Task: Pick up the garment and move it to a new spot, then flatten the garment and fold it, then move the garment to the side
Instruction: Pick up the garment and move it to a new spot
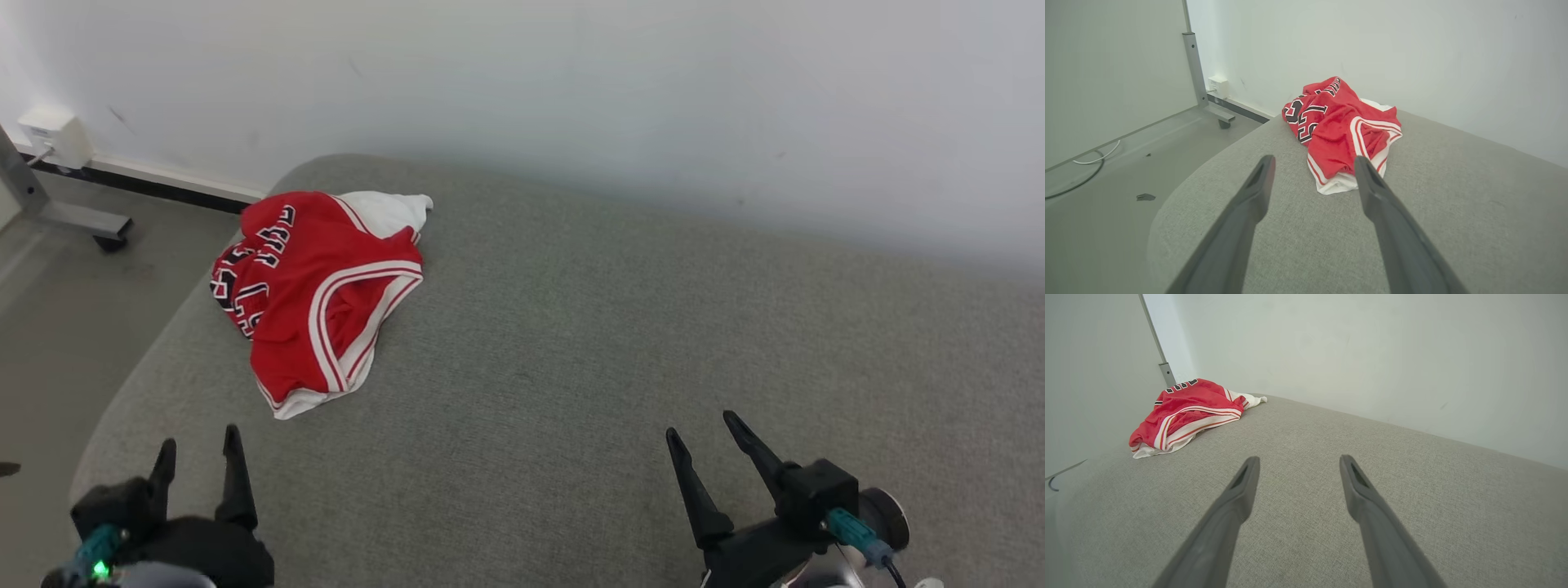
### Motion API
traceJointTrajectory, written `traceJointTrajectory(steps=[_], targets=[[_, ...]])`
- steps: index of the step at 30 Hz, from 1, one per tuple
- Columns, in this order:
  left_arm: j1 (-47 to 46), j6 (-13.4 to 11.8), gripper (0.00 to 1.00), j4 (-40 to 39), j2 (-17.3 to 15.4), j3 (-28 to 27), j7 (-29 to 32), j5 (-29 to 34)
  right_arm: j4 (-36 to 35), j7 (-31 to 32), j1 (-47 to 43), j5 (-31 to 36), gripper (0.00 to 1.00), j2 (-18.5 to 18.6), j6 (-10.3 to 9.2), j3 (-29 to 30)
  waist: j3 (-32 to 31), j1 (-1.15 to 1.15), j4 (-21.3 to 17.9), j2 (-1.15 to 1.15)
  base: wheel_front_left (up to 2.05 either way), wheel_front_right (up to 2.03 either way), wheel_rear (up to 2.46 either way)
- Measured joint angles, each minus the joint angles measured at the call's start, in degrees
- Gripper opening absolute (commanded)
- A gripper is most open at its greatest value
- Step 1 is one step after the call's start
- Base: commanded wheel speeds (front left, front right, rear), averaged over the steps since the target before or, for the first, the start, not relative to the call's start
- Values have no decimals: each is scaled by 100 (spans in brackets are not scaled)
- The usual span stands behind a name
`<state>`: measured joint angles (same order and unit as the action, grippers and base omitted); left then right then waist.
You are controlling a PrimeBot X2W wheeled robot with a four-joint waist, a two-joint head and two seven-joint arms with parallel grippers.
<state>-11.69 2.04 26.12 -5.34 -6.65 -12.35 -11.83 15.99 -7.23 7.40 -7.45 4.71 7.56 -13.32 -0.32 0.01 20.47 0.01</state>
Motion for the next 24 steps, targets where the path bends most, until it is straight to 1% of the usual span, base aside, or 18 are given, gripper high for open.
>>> traceJointTrajectory(steps=[4, 6, 13, 16, 17, 18, 21, 24], targets=[[-882, 49, 100, 669, -46, -105, 199, -260, -369, 243, 171, -1, 100, 183, 0, -268, 295, 0, -198, 0, 0, 0, 0], [-1302, 43, 100, 1031, -167, -215, 304, -379, -559, 358, 272, -4, 100, 247, 0, -458, 455, 1, -316, 0, 0, 0, 0], [-2468, -110, 100, 1976, -530, -586, 304, -698, -1022, 631, 584, -137, 100, 400, 0, -987, 1013, 1, -807, 0, 0, 0, 0], [-2846, -125, 100, 2318, -766, -659, 453, -806, -1179, 723, 715, -179, 100, 454, 0, -1193, 1241, 1, -1035, 0, 0, 0, 0], [-2846, -125, 100, 2318, -766, -659, 453, -806, -1179, 723, 715, -179, 100, 454, 0, -1193, 1241, 1, -1035, 0, 0, 0, 0], [-2970, -130, 100, 2406, -877, -653, 512, -792, -1225, 736, 756, -181, 100, 476, 0, -1240, 1316, 1, -1112, 0, 0, 0, 0], [-3268, -156, 100, 2728, -1162, -666, 823, -795, -1373, 791, 836, -197, 100, 541, 0, -1288, 1540, 1, -1346, 0, 0, 0, 0], [-3437, -201, 100, 3016, -1327, -670, 1168, -815, -1525, 826, 874, -197, 100, 608, 0, -1232, 1770, 1, -1560, 0, 0, 0, 0]])
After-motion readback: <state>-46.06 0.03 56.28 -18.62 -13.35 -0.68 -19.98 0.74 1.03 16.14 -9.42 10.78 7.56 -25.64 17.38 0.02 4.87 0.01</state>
